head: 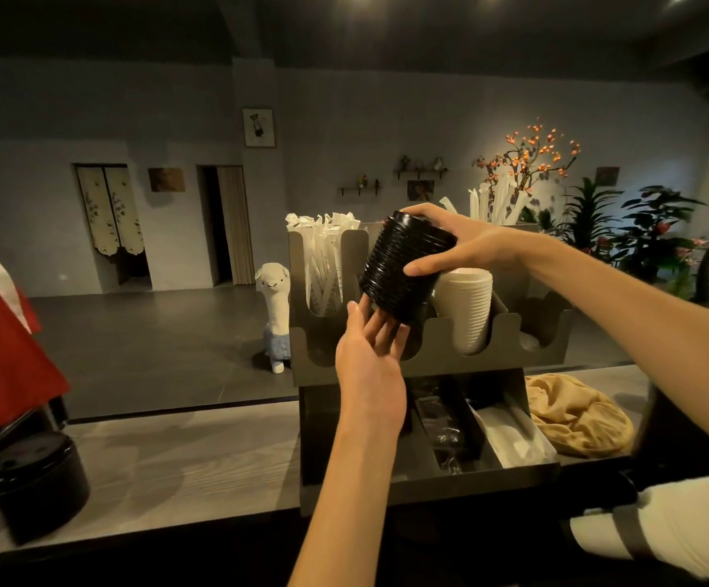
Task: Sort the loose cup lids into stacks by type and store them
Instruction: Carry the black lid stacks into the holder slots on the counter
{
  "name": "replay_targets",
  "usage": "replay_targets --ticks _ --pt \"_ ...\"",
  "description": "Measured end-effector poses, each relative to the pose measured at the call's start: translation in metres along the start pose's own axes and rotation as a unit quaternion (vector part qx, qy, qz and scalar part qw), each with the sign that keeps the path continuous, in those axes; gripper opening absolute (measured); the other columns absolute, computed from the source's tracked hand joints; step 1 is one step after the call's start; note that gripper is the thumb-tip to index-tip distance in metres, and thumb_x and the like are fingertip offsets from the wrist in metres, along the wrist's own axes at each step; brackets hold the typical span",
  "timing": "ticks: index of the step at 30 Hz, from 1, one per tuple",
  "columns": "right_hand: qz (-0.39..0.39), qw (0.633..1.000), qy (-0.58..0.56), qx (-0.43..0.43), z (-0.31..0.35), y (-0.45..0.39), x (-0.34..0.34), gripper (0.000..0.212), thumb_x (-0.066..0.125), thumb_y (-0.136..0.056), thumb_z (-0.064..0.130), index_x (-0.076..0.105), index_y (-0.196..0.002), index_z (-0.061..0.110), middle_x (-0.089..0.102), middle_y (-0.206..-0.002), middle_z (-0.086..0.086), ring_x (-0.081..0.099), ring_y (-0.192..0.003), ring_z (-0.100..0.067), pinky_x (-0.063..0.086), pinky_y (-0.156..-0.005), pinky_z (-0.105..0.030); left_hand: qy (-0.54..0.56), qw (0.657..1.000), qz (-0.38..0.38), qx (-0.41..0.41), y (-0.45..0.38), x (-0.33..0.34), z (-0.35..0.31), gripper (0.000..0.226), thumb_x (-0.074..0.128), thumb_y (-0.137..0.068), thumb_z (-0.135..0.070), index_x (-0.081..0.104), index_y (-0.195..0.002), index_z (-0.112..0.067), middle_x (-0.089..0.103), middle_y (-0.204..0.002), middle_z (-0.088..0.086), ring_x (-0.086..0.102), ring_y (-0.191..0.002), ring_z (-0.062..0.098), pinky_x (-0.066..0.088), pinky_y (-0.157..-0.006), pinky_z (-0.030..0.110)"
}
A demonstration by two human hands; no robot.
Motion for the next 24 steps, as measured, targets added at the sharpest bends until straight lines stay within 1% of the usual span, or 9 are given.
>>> replay_targets --ticks 4,8,11,13,14,16,19,21,24 --pt "-0.016 0.999 -0.050 0.010 -0.002 0.009 0.004 0.090 0.088 -0.075 0.042 0.035 -0.147 0.040 0.051 -0.137 0.009 0.056 -0.123 -0.013 0.061 -0.082 -0.022 0.000 1.000 0.029 0.005 0.001 0.003 -0.001 0.041 0.042 -0.109 -0.040 0.064 -0.133 -0.015 0.075 -0.121 0.007 0.068 -0.120 0.020 0.048 -0.109 0.037" --pt "-0.047 0.997 -0.063 0.000 0.002 0.016 0.005 0.091 0.081 -0.073 0.037 0.035 -0.151 0.035 0.049 -0.138 0.009 0.055 -0.123 -0.014 0.062 -0.086 -0.029 0.016 1.000 0.026 -0.009 -0.002 0.004 0.004 0.037 0.046 -0.107 -0.040 0.065 -0.128 -0.015 0.075 -0.120 0.008 0.067 -0.120 0.024 0.047 -0.112 0.045" --pt "-0.054 0.998 -0.023 -0.033 0.006 0.019 0.005 0.090 0.082 -0.075 0.033 0.034 -0.150 0.034 0.046 -0.134 0.016 0.053 -0.120 -0.009 0.059 -0.078 -0.017 0.040 0.998 0.041 -0.012 -0.002 0.006 0.005 0.035 0.047 -0.107 -0.038 0.063 -0.129 -0.016 0.073 -0.125 0.010 0.067 -0.122 0.027 0.047 -0.112 0.048" --pt "-0.046 0.998 0.014 -0.038 0.006 0.018 0.005 0.090 0.083 -0.077 0.033 0.033 -0.151 0.035 0.045 -0.136 0.016 0.052 -0.121 -0.008 0.058 -0.076 -0.016 0.054 0.997 0.042 -0.018 -0.005 0.008 0.008 0.033 0.046 -0.108 -0.036 0.060 -0.132 -0.017 0.071 -0.128 0.011 0.065 -0.123 0.028 0.047 -0.112 0.049" --pt "-0.035 0.998 0.030 -0.035 0.007 0.015 0.004 0.091 0.084 -0.077 0.035 0.033 -0.152 0.036 0.045 -0.139 0.013 0.052 -0.123 -0.009 0.058 -0.078 -0.018 0.061 0.997 0.039 -0.023 -0.006 0.008 0.010 0.034 0.045 -0.109 -0.034 0.058 -0.135 -0.017 0.070 -0.130 0.012 0.065 -0.123 0.029 0.047 -0.112 0.050" --pt "-0.008 0.997 0.070 -0.023 0.006 0.008 0.002 0.095 0.087 -0.074 0.042 0.032 -0.152 0.037 0.045 -0.143 0.010 0.051 -0.127 -0.012 0.054 -0.090 -0.023 0.072 0.996 0.028 -0.035 -0.008 0.008 0.018 0.036 0.044 -0.109 -0.032 0.055 -0.139 -0.016 0.069 -0.130 0.013 0.064 -0.124 0.029 0.047 -0.112 0.051" --pt "0.022 0.991 0.130 -0.007 0.004 -0.003 0.000 0.101 0.088 -0.070 0.055 0.032 -0.152 0.039 0.047 -0.145 0.010 0.049 -0.131 -0.015 0.048 -0.103 -0.031 0.078 0.996 0.021 -0.040 -0.008 0.011 0.029 0.037 0.041 -0.109 -0.035 0.055 -0.139 -0.016 0.067 -0.131 0.012 0.062 -0.125 0.029 0.044 -0.115 0.050" --pt "0.034 0.989 0.143 -0.006 0.004 -0.008 0.000 0.102 0.087 -0.070 0.055 0.031 -0.153 0.038 0.046 -0.146 0.010 0.047 -0.133 -0.015 0.046 -0.105 -0.034 0.092 0.995 0.021 -0.041 -0.008 0.012 0.034 0.040 0.038 -0.109 -0.038 0.052 -0.140 -0.017 0.064 -0.134 0.011 0.060 -0.126 0.029 0.042 -0.116 0.049" --pt "0.047 0.988 0.149 -0.009 0.005 -0.011 -0.001 0.100 0.086 -0.072 0.049 0.031 -0.154 0.037 0.046 -0.146 0.010 0.047 -0.132 -0.014 0.046 -0.103 -0.030 0.122 0.991 0.038 -0.035 -0.013 0.013 0.038 0.046 0.034 -0.110 -0.042 0.051 -0.145 -0.016 0.062 -0.140 0.011 0.056 -0.133 0.027 0.037 -0.119 0.050"
Point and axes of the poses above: each hand's wrist, its own y-axis away from the middle knuckle, its own x-axis out of the palm, z = x × y, the point moved 5 cm from there along -y, towards the middle knuckle
